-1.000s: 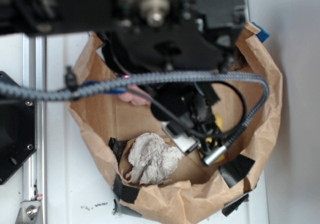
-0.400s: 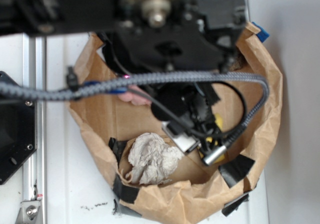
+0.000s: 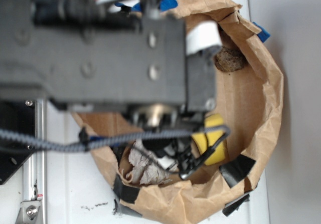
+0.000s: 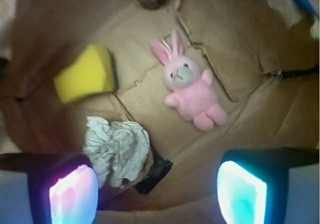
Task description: Grab the white paper.
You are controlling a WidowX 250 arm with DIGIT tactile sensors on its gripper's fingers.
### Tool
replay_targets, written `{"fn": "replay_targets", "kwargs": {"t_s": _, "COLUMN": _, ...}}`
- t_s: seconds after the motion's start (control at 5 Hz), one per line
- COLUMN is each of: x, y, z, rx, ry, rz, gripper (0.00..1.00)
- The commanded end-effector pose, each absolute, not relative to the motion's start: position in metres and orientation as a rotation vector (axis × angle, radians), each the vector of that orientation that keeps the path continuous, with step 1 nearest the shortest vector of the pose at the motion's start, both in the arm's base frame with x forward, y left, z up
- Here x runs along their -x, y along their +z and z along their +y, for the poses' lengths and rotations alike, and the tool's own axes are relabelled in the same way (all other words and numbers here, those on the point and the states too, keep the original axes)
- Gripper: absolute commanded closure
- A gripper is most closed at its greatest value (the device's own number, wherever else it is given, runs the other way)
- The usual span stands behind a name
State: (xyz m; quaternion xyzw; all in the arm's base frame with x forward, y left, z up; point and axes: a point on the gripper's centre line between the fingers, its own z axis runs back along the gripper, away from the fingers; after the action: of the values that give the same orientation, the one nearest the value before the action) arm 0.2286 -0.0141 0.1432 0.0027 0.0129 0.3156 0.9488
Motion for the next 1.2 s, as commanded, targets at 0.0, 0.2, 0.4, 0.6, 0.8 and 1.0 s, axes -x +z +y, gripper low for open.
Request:
{"fn": "replay_targets", "kwargs": {"t_s": 0.0, "x": -0.224, "y": 0.114, "z": -0.020, "rx": -0.083, "ry": 0.624, "rz": -0.036, "gripper": 0.00}}
{"fn": "replay_targets", "kwargs": {"t_s": 0.2, "x": -0.224, "y": 0.106, "z": -0.013, "rx": -0.096, "ry": 0.650, "rz": -0.031, "gripper": 0.00}}
{"fn": "replay_targets", "kwargs": {"t_s": 0.4, "x": -0.227, "y": 0.106, "z": -0.003, "rx": -0.064, "ry": 0.676, "rz": -0.029, "gripper": 0.00}}
{"fn": "replay_targets", "kwargs": {"t_s": 0.6, "x": -0.230, "y": 0.095, "z": -0.017, "rx": -0.055, "ry": 0.677, "rz": -0.052, "gripper": 0.00}}
{"fn": "replay_targets", "kwargs": {"t_s": 0.8, "x": -0.228, "y": 0.093, "z": -0.038, "rx": -0.005, "ry": 0.663, "rz": -0.089, "gripper": 0.00}}
{"fn": "replay_targets", "kwargs": {"t_s": 1.0, "x": -0.235, "y": 0.094, "z": -0.046, "rx": 0.056, "ry": 0.651, "rz": -0.104, "gripper": 0.00}}
